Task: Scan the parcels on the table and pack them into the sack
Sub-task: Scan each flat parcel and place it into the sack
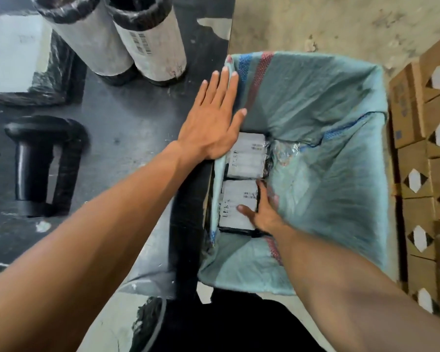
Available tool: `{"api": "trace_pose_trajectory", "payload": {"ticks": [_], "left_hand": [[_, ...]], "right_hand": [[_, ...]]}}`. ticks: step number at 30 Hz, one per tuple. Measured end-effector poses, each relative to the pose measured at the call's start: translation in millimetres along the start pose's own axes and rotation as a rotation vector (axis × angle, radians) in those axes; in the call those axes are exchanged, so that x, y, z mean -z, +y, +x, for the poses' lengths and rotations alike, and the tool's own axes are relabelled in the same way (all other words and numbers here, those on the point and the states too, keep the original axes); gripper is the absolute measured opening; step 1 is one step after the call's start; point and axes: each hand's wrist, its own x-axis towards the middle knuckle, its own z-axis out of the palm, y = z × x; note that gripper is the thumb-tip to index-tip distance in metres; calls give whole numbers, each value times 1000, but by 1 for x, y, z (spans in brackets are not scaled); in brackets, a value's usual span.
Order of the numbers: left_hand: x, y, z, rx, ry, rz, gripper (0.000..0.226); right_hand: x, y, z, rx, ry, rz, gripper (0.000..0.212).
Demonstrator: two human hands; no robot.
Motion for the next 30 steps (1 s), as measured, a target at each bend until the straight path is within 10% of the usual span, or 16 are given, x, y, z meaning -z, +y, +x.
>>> {"api": "trace_pose_trajectory", "payload": {"ticks": [11,30], "left_hand": [[2,2,-2,-4,1,-2,69],[-4,-1,-2,-8,-10,41,70]], "right_hand": [[-25,-25,12,237,-21,-786,89],[-31,-36,28,71,-174,-812,89]]}}
